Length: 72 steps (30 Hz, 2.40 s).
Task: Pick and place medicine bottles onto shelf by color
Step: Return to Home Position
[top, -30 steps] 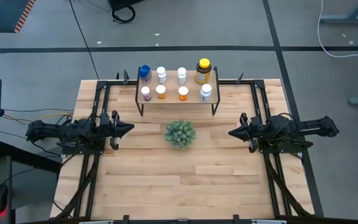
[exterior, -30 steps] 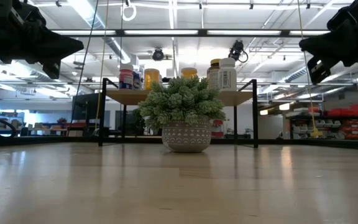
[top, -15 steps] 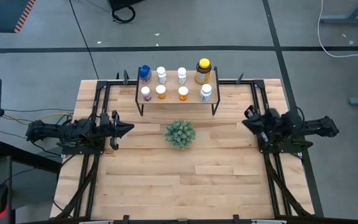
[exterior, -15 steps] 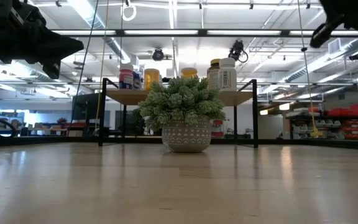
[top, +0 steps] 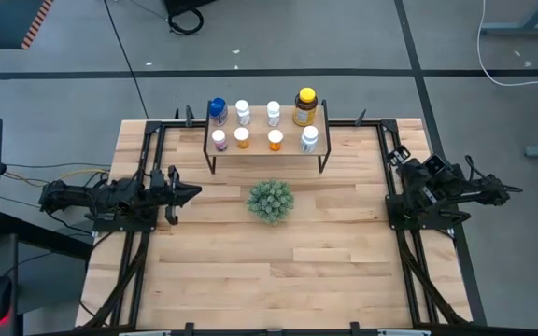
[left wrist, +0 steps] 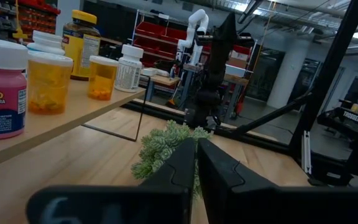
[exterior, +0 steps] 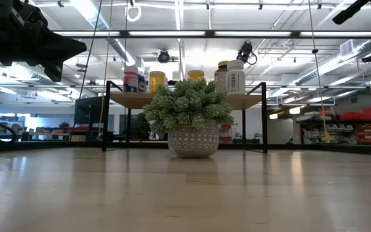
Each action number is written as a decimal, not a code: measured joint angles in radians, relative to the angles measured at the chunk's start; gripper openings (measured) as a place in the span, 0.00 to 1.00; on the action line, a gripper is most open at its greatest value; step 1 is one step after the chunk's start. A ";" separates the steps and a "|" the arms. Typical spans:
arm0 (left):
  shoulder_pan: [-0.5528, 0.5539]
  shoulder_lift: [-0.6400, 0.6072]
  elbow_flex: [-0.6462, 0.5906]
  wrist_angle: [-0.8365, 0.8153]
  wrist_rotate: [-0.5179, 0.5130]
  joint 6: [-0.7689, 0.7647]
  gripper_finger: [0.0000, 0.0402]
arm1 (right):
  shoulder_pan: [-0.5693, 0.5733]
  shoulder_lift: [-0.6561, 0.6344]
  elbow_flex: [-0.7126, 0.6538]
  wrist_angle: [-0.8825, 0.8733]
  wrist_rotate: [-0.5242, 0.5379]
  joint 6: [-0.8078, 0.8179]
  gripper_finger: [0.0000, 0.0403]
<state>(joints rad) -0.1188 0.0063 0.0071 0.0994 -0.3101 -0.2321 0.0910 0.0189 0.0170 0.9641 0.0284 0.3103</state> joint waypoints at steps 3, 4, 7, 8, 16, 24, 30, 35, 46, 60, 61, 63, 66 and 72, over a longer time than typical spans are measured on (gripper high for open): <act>0.000 0.000 0.000 0.000 0.000 0.000 0.08 | 0.000 0.000 0.000 0.004 0.000 0.000 0.02; 0.000 0.000 0.000 0.000 0.000 0.000 0.08 | 0.000 0.000 0.000 0.004 0.000 0.000 0.02; 0.000 0.000 0.000 0.000 0.000 0.000 0.08 | 0.000 0.000 0.000 0.004 0.000 0.000 0.02; 0.000 0.000 0.000 0.000 0.000 0.000 0.08 | 0.000 0.000 0.000 0.004 0.000 0.000 0.02; 0.000 0.000 0.000 0.000 0.000 0.000 0.06 | 0.000 0.000 0.000 0.004 0.000 0.000 0.02; 0.000 0.000 0.000 0.000 0.000 0.000 0.09 | 0.000 0.000 0.000 0.004 0.000 0.000 0.02; 0.000 0.000 0.000 0.000 0.000 0.000 0.07 | 0.000 0.000 0.000 0.004 0.000 0.000 0.02; 0.000 0.000 0.000 0.000 0.000 0.000 0.06 | 0.000 0.000 0.000 0.004 0.000 0.000 0.02; 0.000 0.000 0.000 0.000 0.000 0.000 0.08 | 0.000 0.000 0.000 0.004 0.000 0.000 0.02; 0.000 0.000 0.000 0.000 0.000 0.000 0.08 | 0.000 0.000 0.000 0.004 0.000 0.000 0.02; 0.000 0.000 0.000 0.000 0.000 0.000 0.08 | 0.000 0.000 0.000 0.004 0.000 0.000 0.02; 0.000 0.000 0.000 0.000 0.000 0.000 0.09 | 0.000 0.000 0.000 0.004 0.000 0.000 0.02; 0.000 0.000 0.000 0.000 0.000 0.000 0.08 | 0.000 0.000 0.000 0.004 0.000 0.000 0.02; 0.000 0.000 0.000 0.000 0.000 0.000 0.06 | 0.000 0.000 0.000 0.004 0.000 0.000 0.02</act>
<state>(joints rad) -0.1190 0.0063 0.0067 0.0995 -0.3101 -0.2321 0.0910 0.0189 0.0166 0.9680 0.0284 0.3102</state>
